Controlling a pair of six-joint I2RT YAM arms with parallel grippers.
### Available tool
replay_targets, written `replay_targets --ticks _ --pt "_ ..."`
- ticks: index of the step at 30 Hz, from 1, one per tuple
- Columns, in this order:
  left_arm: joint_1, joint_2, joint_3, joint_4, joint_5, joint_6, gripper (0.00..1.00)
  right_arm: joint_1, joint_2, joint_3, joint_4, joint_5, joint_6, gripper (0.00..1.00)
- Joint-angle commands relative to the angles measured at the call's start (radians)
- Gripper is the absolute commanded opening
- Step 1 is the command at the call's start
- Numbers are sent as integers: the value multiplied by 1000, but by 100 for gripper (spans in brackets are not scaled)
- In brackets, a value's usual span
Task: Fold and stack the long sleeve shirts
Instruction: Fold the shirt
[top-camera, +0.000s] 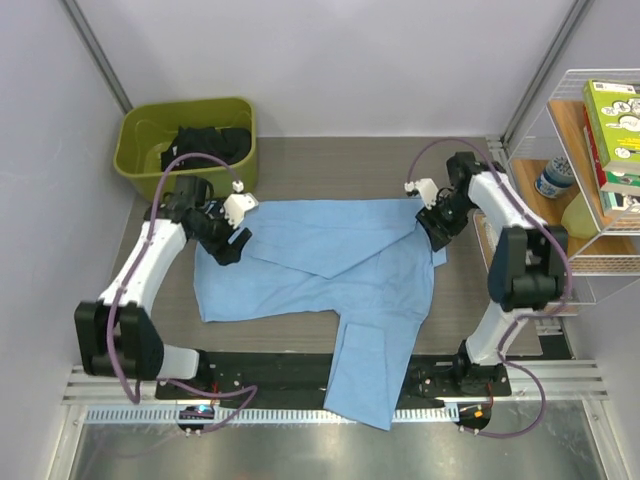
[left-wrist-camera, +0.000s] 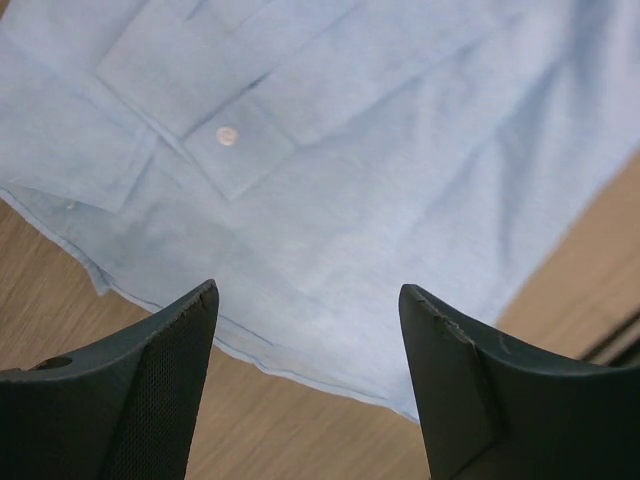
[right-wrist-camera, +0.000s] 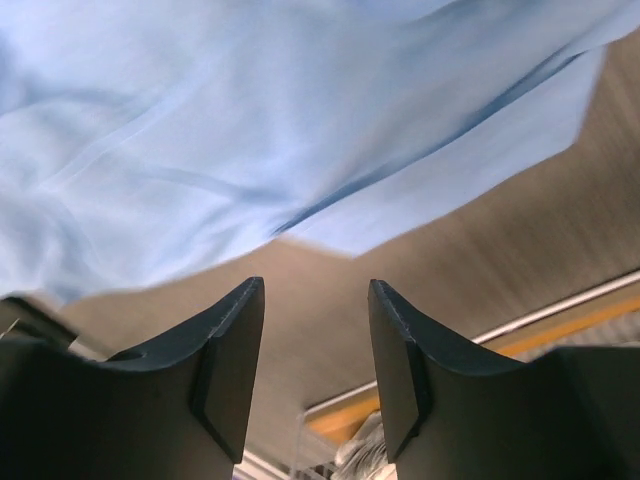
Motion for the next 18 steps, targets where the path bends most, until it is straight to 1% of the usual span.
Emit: replay_targets --ticks 1,2,3,5,6,7,8,10,11,12,17,18 --pt "3 -174 -107 -254 154 102 73 25 -307 -144 -197 -191 -178 52" --pt "6 -202 -138 -268 151 114 73 42 -341 -182 -209 -204 -184 52" --pt "5 -229 -162 -298 146 133 73 94 -379 -261 -221 -211 -189 52" --pt "5 -307 -240 -314 123 171 73 162 -479 -346 -202 -205 -167 52" --pt "5 -335 -262 -323 116 180 73 211 -508 -425 -153 -192 -140 52" --pt "3 -358 -287 -329 107 193 73 295 -531 -463 -125 -167 -88 52" --pt "5 -378 -305 -331 97 216 73 343 -566 -495 -103 -135 -63 52" --pt "3 -427 -353 -336 71 227 73 435 -582 -563 -56 -110 -11 51" --pt "5 -441 -363 -340 65 240 73 464 -585 -579 -41 -51 17 50" --pt "5 -455 -380 -345 48 246 73 483 -590 -613 7 -26 35 50" --pt "5 -486 -417 -316 7 254 73 550 -530 -653 45 35 70 47" --pt "3 -486 -422 -308 5 259 73 555 -528 -667 79 61 80 47"
